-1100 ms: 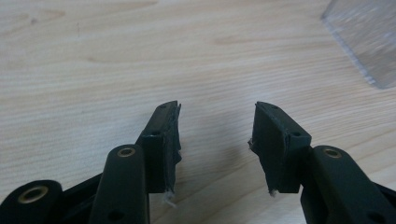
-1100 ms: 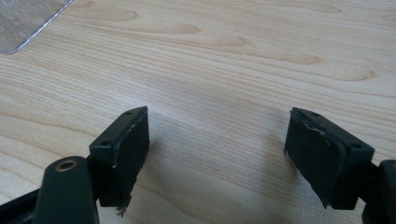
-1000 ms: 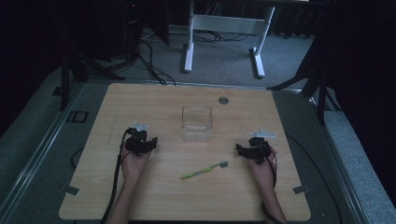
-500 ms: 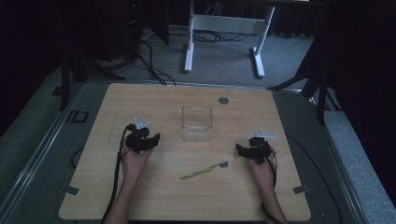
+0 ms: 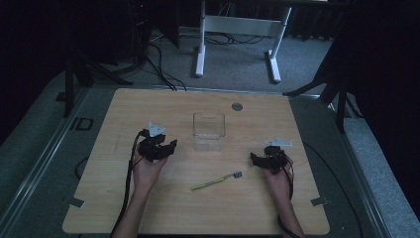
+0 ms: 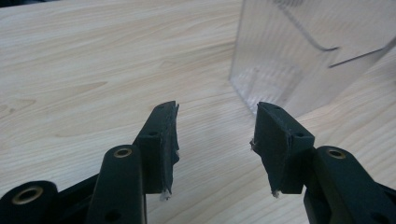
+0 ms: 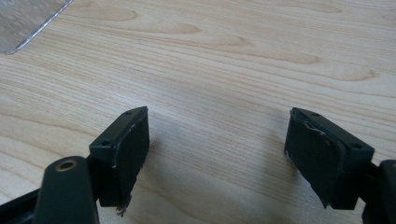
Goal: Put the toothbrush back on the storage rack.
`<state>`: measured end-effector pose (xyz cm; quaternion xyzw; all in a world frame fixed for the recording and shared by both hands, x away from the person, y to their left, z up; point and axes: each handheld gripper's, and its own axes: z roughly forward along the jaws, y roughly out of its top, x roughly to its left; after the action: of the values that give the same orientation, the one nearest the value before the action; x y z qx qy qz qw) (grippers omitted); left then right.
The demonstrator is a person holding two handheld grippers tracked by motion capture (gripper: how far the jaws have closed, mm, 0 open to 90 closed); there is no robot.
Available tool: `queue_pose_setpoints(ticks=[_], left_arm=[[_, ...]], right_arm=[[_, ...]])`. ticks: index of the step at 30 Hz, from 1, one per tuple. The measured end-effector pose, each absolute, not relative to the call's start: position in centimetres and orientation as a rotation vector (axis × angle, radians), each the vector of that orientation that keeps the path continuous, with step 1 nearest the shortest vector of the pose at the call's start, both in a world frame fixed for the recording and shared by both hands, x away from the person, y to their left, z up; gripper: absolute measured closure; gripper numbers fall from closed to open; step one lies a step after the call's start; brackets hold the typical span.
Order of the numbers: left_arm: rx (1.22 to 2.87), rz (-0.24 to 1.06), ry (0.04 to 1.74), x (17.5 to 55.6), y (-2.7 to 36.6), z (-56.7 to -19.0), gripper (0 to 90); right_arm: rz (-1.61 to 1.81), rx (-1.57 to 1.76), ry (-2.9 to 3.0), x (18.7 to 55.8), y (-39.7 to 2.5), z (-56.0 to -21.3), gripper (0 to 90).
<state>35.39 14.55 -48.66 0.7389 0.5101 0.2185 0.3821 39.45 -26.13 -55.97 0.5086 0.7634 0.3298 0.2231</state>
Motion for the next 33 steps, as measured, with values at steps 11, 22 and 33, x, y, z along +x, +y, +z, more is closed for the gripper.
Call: queue_pose_setpoints(ticks=[11,22,33], left_arm=[[1.91,0.535,1.246,34.9,12.7,-47.3,49.9],[1.943,0.511,1.204,34.4,11.3,-46.6,50.5],[1.974,0.494,1.166,34.1,10.0,-46.3,50.8]], right_arm=[[0.911,1.404,2.108,39.5,-26.1,-56.0,22.0],[0.91,1.404,2.108,39.5,-26.1,-56.0,22.0],[0.91,1.404,2.108,39.5,-26.1,-56.0,22.0]])
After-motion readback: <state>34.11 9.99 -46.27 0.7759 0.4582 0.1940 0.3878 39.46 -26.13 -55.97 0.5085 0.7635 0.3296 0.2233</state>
